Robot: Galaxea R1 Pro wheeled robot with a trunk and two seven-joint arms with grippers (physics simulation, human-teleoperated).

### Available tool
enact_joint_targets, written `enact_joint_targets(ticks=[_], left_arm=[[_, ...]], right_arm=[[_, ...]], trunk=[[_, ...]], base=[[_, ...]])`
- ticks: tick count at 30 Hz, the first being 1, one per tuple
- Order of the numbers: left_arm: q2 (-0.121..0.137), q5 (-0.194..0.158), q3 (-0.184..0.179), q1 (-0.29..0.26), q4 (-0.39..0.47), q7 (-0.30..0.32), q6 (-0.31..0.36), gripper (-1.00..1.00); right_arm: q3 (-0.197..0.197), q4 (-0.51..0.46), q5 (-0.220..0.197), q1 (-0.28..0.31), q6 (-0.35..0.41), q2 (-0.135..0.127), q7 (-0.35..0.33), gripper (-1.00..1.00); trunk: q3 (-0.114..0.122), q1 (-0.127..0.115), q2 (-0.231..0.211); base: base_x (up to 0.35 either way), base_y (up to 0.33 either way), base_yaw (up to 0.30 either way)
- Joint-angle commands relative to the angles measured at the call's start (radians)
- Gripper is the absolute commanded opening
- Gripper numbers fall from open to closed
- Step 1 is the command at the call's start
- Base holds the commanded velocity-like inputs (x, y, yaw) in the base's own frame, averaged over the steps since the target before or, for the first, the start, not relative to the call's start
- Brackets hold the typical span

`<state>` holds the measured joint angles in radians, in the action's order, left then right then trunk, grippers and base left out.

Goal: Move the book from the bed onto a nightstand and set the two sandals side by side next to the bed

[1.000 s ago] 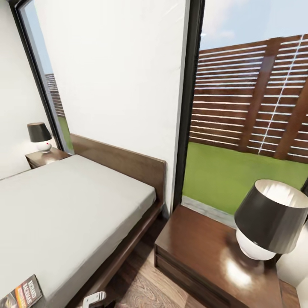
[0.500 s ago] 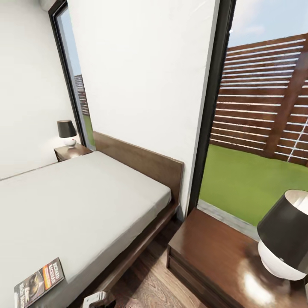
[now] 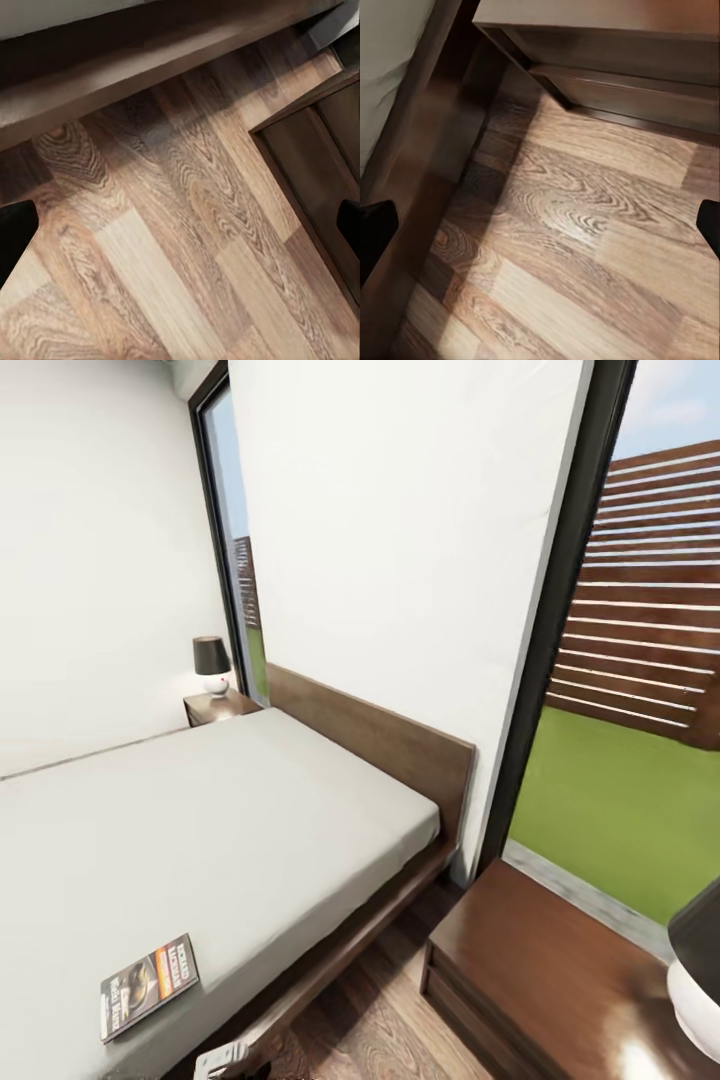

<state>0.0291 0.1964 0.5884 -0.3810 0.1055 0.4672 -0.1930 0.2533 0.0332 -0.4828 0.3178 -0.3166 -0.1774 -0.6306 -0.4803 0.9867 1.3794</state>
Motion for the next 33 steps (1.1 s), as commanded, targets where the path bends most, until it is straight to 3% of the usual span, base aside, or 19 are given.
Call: enact_joint_targets(ticks=[1, 33], left_arm=[[0.0, 0.011, 0.008, -0.001, -0.001, 0.002, -0.005, 1.0], [0.001, 0.014, 0.008, -0.001, -0.023, 0.002, -0.005, 1.0]], right_arm=[[0.008, 0.004, 0.003, 0.001, -0.004, -0.001, -0.006, 1.0], [0.009, 0.003, 0.003, 0.001, -0.004, -0.001, -0.006, 1.0]], trunk=[[-0.001, 0.0, 0.001], [-0.001, 0.0, 0.001]], base=[[0.0, 0.0, 0.289], [0.0, 0.0, 0.289]])
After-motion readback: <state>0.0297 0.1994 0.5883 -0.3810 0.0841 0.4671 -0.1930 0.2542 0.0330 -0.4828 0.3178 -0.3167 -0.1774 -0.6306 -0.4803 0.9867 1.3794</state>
